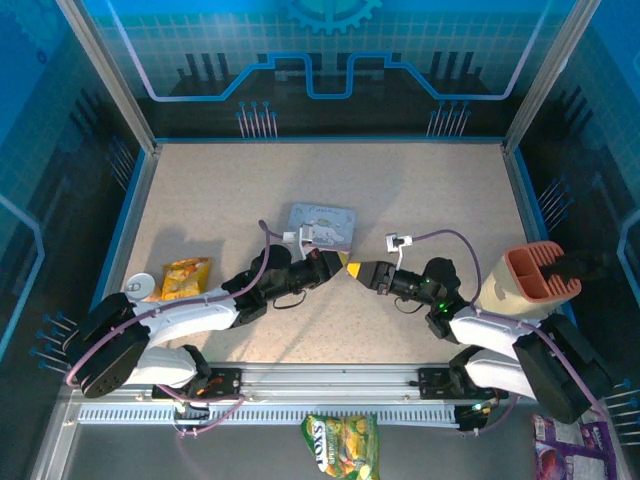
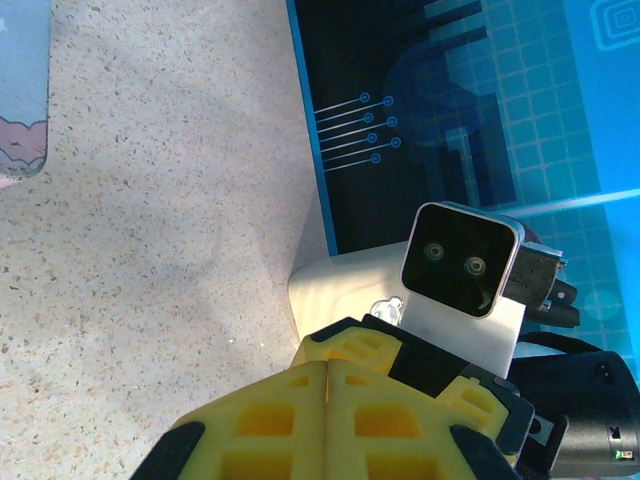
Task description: Unlock a padlock with a key
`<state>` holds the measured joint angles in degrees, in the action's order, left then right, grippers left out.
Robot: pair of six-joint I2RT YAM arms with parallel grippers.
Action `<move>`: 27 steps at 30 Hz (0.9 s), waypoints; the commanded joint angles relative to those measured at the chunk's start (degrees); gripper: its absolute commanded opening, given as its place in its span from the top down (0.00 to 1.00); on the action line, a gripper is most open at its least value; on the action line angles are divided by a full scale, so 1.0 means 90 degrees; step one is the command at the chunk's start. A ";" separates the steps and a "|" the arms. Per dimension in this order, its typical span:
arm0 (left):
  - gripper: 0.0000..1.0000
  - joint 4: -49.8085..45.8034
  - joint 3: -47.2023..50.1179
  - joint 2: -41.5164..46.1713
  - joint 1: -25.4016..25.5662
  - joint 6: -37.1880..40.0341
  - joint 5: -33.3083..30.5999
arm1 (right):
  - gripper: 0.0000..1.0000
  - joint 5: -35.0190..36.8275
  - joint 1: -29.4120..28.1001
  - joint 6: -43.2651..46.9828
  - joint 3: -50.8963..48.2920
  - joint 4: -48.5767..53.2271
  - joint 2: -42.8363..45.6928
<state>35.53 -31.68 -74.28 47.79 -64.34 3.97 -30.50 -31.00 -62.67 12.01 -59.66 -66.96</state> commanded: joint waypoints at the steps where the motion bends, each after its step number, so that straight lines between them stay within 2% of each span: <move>1: 1.00 0.0259 -0.0128 0.0011 0.0022 0.0166 0.0078 | 0.73 -0.0050 -0.0111 -0.0125 0.0169 -0.0315 -0.0079; 13: 1.00 0.0624 0.0006 0.0009 0.0032 0.0244 0.0106 | 0.89 0.0049 -0.0159 -0.0312 0.0157 -0.0480 -0.0119; 19: 1.00 0.0636 0.0053 -0.0008 0.0032 0.0317 0.0106 | 0.98 0.0170 -0.0159 -0.0174 0.0154 -0.0112 0.0077; 22: 0.86 0.0213 0.0011 0.0106 0.0037 0.0506 -0.0023 | 1.00 0.0244 -0.0145 0.0069 0.0197 0.0438 0.0329; 27: 0.57 -0.2968 -0.0682 0.0859 0.0047 0.1875 -0.1311 | 1.00 0.0781 -0.0167 0.1131 0.0492 0.2878 0.1165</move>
<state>25.52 -33.80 -71.00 48.07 -56.55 0.21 -27.35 -31.88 -59.75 13.61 -47.55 -60.80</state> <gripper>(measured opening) 0.405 0.048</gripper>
